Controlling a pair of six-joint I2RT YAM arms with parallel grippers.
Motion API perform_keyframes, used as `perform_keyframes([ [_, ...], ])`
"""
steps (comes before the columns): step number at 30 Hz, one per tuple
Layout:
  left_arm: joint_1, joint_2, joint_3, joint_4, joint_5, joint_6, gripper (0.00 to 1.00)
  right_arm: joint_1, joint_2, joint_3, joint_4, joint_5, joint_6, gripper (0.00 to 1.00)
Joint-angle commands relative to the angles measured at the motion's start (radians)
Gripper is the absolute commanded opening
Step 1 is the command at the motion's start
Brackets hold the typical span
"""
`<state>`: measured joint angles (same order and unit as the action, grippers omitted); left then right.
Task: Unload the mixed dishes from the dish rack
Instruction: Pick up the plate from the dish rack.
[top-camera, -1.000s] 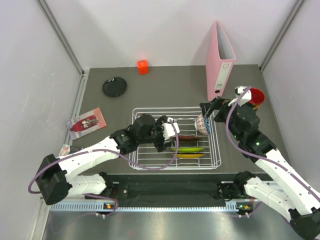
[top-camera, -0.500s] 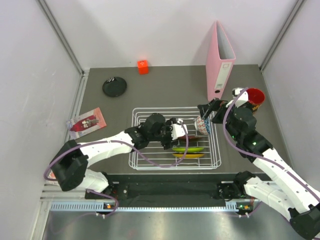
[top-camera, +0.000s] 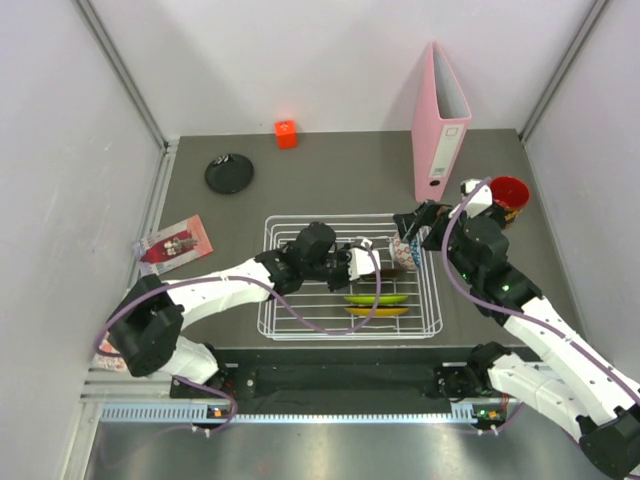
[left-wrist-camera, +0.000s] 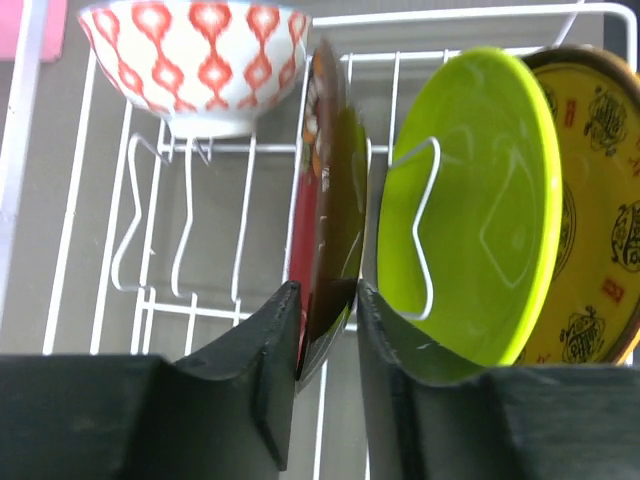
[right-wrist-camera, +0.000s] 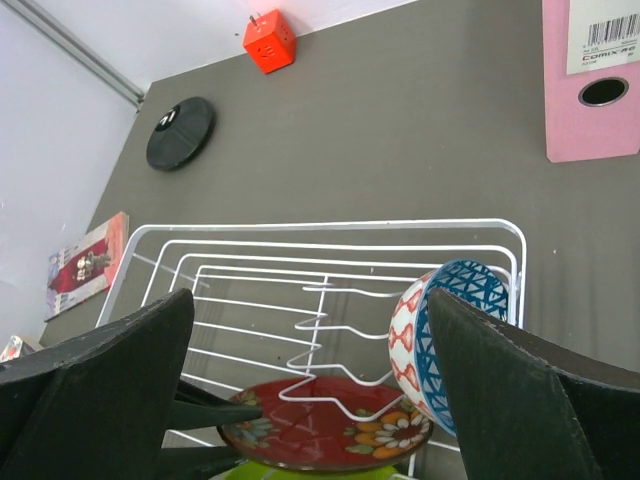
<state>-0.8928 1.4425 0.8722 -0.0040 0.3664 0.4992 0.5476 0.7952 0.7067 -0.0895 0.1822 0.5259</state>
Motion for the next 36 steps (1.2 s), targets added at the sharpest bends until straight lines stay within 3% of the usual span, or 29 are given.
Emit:
perform_keyframes([
  [1,0.000,0.004,0.068,0.038,0.058,0.024,0.26,0.008,0.002,0.004,0.047,-0.009,0.009,1.00],
  [9,0.002,0.004,0.103,-0.033,0.088,0.038,0.00,0.008,0.002,0.004,0.046,-0.010,0.009,1.00],
  [27,0.028,-0.060,0.309,-0.241,0.163,0.102,0.00,0.008,-0.019,0.060,0.010,-0.015,0.003,1.00],
  [36,0.029,-0.129,0.326,-0.237,0.151,0.101,0.00,0.008,-0.057,0.146,-0.052,-0.012,0.002,1.00],
])
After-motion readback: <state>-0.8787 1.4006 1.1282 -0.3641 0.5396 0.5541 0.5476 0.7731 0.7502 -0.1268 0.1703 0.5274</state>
